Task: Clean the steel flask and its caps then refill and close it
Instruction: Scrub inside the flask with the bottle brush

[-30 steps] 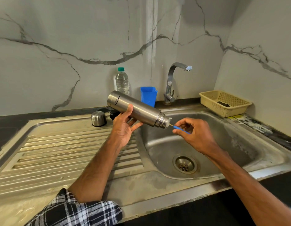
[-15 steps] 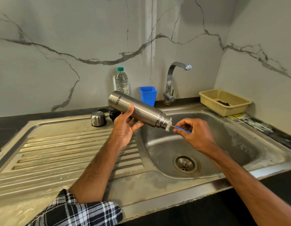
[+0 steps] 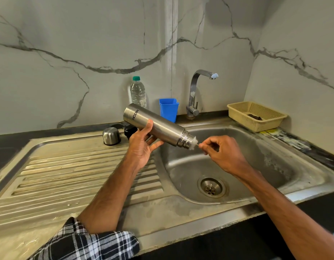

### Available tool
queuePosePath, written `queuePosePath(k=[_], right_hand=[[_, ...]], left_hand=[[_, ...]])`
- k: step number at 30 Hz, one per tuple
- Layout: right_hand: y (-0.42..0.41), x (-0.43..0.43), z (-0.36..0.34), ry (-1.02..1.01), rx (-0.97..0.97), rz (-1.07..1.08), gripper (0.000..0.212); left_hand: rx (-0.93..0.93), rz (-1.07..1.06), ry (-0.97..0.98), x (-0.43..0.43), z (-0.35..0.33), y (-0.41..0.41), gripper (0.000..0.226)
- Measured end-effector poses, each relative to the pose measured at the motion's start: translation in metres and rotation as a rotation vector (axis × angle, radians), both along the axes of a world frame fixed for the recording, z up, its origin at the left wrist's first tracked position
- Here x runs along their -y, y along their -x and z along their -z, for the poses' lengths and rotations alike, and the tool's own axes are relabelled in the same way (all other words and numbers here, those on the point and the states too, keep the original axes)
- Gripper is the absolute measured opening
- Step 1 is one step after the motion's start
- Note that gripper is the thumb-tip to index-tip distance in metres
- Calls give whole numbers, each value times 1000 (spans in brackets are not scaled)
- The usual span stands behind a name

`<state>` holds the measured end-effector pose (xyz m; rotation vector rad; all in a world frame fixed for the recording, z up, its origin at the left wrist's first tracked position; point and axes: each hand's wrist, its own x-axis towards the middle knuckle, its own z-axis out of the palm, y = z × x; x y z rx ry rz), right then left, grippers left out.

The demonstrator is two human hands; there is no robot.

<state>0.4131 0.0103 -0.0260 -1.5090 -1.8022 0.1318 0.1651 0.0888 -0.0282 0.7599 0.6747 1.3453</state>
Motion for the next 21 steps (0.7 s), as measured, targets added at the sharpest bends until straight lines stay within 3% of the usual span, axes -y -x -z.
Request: queuePosePath(k=[4,8,12,16,21], right_hand=[[-1,-3,2,121,-63,-12,42],[-3,0,-1,137,-139,-44,21],[-4,-2,-2,62,-86,-70,6],[3,-3,4,199,-140,-145,32],[8,-8,7,203,-171,-139,32]], left_hand=[[13,0,5,0,-1,0,31],[8,-9,-6,-2,1,5,29],[19,-13,-3,-2,1,7,28],[-12,18,-23,-2,0,6,35],[-32,37,-6,0,0,-2,49]])
